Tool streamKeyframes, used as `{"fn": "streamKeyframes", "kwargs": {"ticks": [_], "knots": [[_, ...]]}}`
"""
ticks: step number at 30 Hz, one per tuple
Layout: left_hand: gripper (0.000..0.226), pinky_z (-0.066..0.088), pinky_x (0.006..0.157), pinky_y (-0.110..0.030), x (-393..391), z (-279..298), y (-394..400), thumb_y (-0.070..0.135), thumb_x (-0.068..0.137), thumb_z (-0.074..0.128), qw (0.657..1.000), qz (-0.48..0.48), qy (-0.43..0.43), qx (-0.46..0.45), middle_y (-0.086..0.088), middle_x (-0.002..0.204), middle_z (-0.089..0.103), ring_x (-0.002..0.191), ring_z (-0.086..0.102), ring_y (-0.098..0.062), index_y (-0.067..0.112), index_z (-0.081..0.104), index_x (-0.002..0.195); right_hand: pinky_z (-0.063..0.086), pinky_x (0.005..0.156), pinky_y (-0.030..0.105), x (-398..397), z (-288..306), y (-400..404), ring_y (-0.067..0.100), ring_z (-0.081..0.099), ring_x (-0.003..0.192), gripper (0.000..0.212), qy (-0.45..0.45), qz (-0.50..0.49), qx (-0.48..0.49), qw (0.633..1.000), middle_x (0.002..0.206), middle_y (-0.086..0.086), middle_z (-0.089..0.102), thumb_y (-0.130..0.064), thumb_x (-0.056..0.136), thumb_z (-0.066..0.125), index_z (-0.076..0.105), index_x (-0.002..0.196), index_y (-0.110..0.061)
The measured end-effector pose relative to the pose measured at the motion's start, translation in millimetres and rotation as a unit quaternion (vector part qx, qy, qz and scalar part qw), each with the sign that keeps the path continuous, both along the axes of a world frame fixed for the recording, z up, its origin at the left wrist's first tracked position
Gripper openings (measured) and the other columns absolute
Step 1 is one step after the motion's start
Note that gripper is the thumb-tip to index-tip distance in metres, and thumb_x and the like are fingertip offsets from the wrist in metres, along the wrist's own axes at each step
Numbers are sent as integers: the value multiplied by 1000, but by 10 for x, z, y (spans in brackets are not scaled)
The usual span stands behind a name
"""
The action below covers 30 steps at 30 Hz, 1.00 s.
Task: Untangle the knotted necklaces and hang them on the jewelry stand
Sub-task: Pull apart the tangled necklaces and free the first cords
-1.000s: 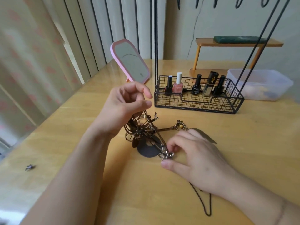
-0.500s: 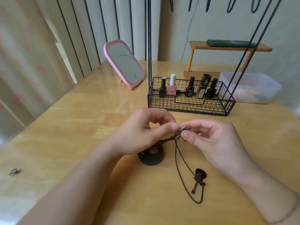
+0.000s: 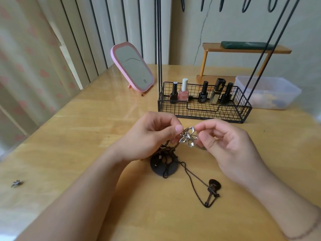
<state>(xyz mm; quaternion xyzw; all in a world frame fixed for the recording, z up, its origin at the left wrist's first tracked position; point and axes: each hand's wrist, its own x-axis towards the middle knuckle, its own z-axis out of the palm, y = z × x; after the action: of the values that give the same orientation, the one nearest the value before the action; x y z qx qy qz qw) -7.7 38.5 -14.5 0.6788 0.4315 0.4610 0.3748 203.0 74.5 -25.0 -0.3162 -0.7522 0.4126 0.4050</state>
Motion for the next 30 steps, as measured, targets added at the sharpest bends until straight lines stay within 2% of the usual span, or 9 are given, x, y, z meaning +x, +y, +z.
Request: {"fn": "streamKeyframes", "kwargs": {"ticks": [2, 4, 6, 9, 12, 14, 18, 25, 30], "knots": [[28, 44, 66, -27, 10, -3, -7, 18, 95, 55, 1000, -9, 5, -4, -20, 71, 58, 67, 54, -19, -4, 61, 79, 52, 68, 54, -10, -4, -21, 39, 64, 81, 20, 0, 5, -4, 1000, 95, -1, 73, -47, 91, 61, 72, 106, -37], [27, 42, 62, -22, 26, -3, -20, 20, 96, 54, 1000, -18, 17, -7, -10, 69, 57, 65, 51, -15, 1, 62, 78, 51, 69, 54, -22, 5, -41, 37, 65, 83, 27, 0, 19, 2, 1000, 96, -3, 73, -49, 88, 63, 73, 109, -36], [26, 40, 60, -21, 34, -8, -24, 21, 97, 54, 999, -22, 28, -6, -2, 68, 56, 63, 48, -12, 5, 62, 78, 54, 69, 50, -36, 14, -56, 25, 67, 84, 19, -1, 33, 7, 999, 95, -4, 73, -40, 90, 70, 74, 108, -34], [25, 39, 57, -20, 34, -13, -27, 21, 96, 56, 999, -24, 36, -5, 2, 66, 55, 60, 46, -10, 7, 64, 78, 57, 69, 35, -27, 35, -70, 12, 70, 83, 19, 4, 29, 8, 1000, 90, -7, 75, -31, 79, 71, 76, 97, -30], [20, 40, 57, -28, 43, -9, -35, 24, 95, 58, 998, -27, 51, -6, -1, 66, 57, 61, 47, -14, 16, 67, 79, 54, 64, 34, -29, 48, -83, 18, 66, 69, 10, -12, 21, 26, 999, 81, -7, 75, -33, 74, 75, 77, 82, -27], [21, 39, 57, -30, 44, 2, -43, 25, 95, 58, 998, -29, 55, -9, 0, 66, 56, 61, 47, -15, 17, 65, 78, 53, 63, 30, -24, 40, -69, 12, 64, 68, 7, -23, 27, 45, 998, 78, -6, 73, -28, 79, 82, 75, 79, -25], [28, 38, 58, -24, 0, 34, -49, 20, 96, 54, 999, -23, 29, -9, -2, 65, 52, 61, 46, -14, 4, 60, 74, 50, 64, 19, 9, 43, 3, 14, 67, 71, 2, 19, 73, 0, 997, 77, 0, 71, -21, 79, 71, 71, 78, -19], [32, 39, 58, -24, -34, 39, -36, 16, 97, 57, 1000, -11, 13, 0, -7, 66, 52, 61, 46, -17, -9, 59, 77, 51, 67, 24, 14, 42, -16, 26, 64, 76, 12, 49, 112, -6, 993, 85, 11, 67, -32, 80, 64, 68, 83, -21], [22, 43, 59, -29, -3, 39, -40, 23, 91, 62, 1000, 17, 11, 21, 3, 64, 59, 61, 51, -13, 8, 67, 74, 52, 72, 34, 14, 31, -25, 22, 62, 84, 9, 6, 119, 28, 993, 87, 2, 66, -34, 80, 66, 69, 81, -25]]}}
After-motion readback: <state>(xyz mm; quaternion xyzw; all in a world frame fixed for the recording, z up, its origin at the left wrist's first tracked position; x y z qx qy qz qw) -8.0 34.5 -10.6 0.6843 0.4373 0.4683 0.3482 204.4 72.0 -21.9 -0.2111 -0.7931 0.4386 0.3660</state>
